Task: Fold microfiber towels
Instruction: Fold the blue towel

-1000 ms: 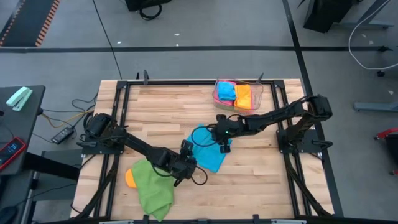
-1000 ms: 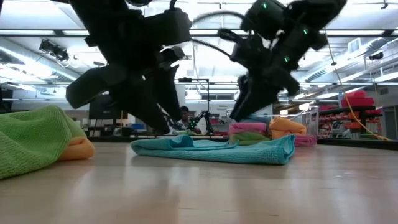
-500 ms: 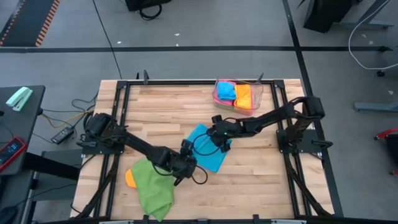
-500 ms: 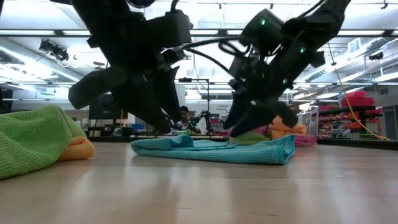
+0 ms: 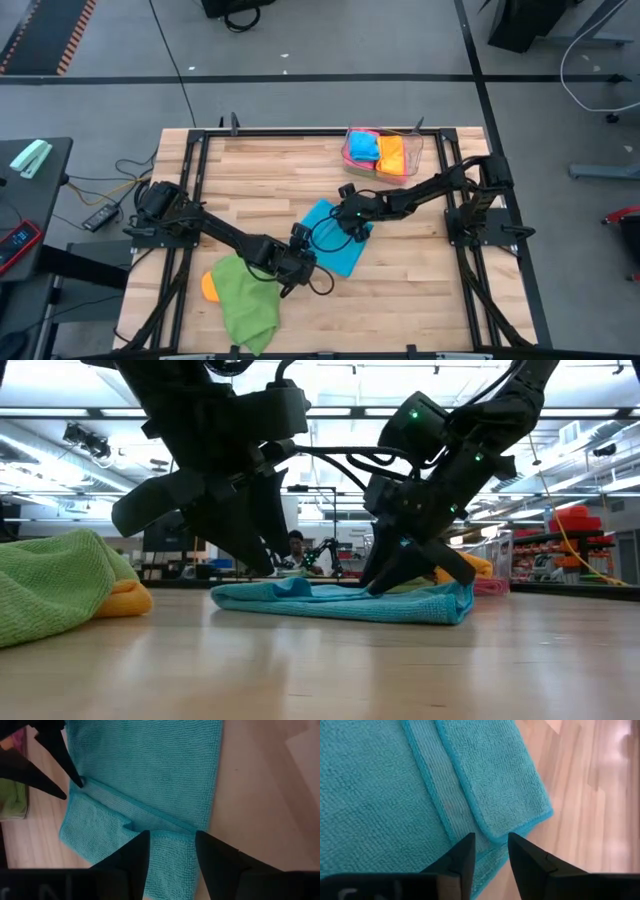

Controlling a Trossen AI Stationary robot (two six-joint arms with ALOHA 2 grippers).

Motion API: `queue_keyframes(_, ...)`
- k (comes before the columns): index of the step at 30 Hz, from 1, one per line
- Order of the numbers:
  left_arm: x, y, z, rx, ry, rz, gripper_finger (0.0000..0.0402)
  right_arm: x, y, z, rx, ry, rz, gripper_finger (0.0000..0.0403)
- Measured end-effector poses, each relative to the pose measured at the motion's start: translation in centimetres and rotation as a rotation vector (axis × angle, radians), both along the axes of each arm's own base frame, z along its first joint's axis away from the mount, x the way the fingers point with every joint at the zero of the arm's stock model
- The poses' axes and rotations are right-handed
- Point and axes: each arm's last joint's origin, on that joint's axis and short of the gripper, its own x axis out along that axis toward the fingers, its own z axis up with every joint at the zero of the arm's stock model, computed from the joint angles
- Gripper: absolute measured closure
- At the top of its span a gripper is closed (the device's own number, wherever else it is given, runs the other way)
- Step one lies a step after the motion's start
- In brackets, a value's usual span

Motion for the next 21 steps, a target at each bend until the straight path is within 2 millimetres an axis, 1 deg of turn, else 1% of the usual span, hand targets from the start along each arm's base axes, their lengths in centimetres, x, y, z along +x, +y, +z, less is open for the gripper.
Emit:
queue_keyframes(7,0.00,-0.02,0.00,0.000,-0.001,0.000,0.0239,0.05,-0.82,0.05,0.055,-0.019,-0.018,0.0318)
queue_keyframes(12,-0.01,-0.07,0.01,-0.001,-0.001,-0.002,0.0239,0.08,-0.75,0.06,0.085,-0.022,0.006,0.0336)
queue_keyframes(15,-0.02,-0.07,0.00,0.000,-0.001,-0.003,0.0240,0.08,-0.69,0.05,0.098,-0.022,0.018,0.0356)
queue_keyframes(21,-0.02,-0.07,0.00,0.000,0.000,-0.003,0.0240,0.10,-0.68,0.06,0.116,-0.029,0.002,0.0369)
